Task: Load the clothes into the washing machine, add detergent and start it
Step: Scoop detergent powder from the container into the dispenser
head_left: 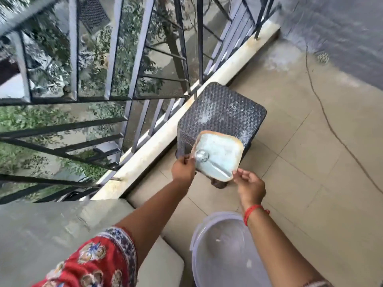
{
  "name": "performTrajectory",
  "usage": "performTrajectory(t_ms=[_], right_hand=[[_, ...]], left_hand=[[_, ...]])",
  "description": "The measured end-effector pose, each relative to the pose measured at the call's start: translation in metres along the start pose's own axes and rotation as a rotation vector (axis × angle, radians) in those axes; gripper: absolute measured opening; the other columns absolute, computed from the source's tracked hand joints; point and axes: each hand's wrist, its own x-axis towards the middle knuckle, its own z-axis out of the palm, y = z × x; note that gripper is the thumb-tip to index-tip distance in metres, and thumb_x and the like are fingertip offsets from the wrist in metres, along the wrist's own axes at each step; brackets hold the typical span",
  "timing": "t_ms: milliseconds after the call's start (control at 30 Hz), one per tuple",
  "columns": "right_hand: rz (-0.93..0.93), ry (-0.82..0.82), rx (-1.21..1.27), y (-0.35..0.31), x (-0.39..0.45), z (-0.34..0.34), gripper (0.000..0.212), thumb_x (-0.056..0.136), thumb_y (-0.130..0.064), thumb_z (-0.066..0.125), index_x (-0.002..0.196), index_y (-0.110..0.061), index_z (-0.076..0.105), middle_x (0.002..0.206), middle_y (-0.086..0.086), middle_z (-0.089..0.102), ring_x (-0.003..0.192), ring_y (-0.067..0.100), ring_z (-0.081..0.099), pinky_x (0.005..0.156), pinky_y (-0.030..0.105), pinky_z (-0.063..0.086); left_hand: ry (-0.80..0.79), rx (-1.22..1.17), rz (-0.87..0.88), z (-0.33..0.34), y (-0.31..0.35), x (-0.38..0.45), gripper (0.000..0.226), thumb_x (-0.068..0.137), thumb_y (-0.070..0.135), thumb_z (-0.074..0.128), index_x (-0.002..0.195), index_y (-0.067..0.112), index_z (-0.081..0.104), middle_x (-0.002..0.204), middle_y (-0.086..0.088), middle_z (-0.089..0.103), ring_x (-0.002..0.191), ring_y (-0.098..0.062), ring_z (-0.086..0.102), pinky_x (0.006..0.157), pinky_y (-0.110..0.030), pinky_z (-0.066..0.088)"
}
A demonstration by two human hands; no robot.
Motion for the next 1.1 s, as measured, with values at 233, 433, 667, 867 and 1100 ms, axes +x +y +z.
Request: performTrajectory(t_ms=[233, 433, 667, 867, 1100], right_hand=[[-0.043, 0.077, -0.051, 0.012, 0.068, 0.028, 0.015, 0.077, -0.007, 0.077, 0.089, -0.002, 0.071, 0.087, 0.015, 0.072, 0.076, 0.017, 0.063, 0.083, 0.037, 0.057], [-0.030, 0.086, -0.095, 0.016, 0.101, 0.045, 0.013, 0.075, -0.010, 0.079, 0.085, -0.007, 0.071, 0.077, 0.009, 0.070, 0.069, 0.018, 0.064, 0.080, 0.041, 0.059], [-0.035, 0.103, -0.107, 0.014, 0.113, 0.053, 0.018, 0.069, -0.012, 0.082, 0.070, -0.020, 0.066, 0.072, 0.009, 0.071, 0.066, 0.021, 0.068, 0.075, 0.044, 0.060], [-0.078, 0.097, -0.154, 0.007, 0.114, 0.051, 0.020, 0.071, -0.013, 0.082, 0.065, -0.023, 0.065, 0.072, 0.005, 0.071, 0.066, 0.019, 0.067, 0.076, 0.040, 0.060], [-0.127, 0.076, -0.206, -0.002, 0.086, 0.030, 0.010, 0.076, -0.010, 0.078, 0.078, -0.009, 0.068, 0.076, 0.011, 0.071, 0.063, 0.018, 0.062, 0.077, 0.038, 0.058]], left_hand=[[-0.085, 0.045, 0.011, 0.036, -0.002, 0.060, 0.046, 0.067, 0.051, 0.057, 0.099, 0.018, 0.066, 0.099, -0.007, 0.070, 0.092, -0.028, 0.068, 0.088, -0.048, 0.055], [-0.130, -0.083, -0.059, 0.047, 0.012, 0.074, 0.056, 0.078, 0.043, 0.066, 0.121, 0.008, 0.059, 0.112, -0.011, 0.068, 0.099, -0.032, 0.067, 0.090, -0.046, 0.055], [-0.203, -0.158, -0.041, 0.053, 0.026, 0.077, 0.049, 0.097, 0.026, 0.053, 0.141, 0.012, 0.039, 0.129, -0.012, 0.059, 0.104, -0.028, 0.062, 0.074, -0.031, 0.055], [-0.401, -0.166, -0.012, 0.057, 0.038, 0.070, 0.058, 0.101, 0.023, 0.045, 0.151, 0.018, 0.015, 0.148, -0.006, 0.042, 0.108, -0.017, 0.054, 0.082, -0.032, 0.046], [-0.428, 0.092, 0.139, 0.039, 0.046, 0.030, 0.073, 0.102, 0.016, 0.044, 0.152, 0.015, -0.009, 0.157, -0.007, 0.024, 0.139, -0.024, 0.032, 0.110, -0.030, 0.029]])
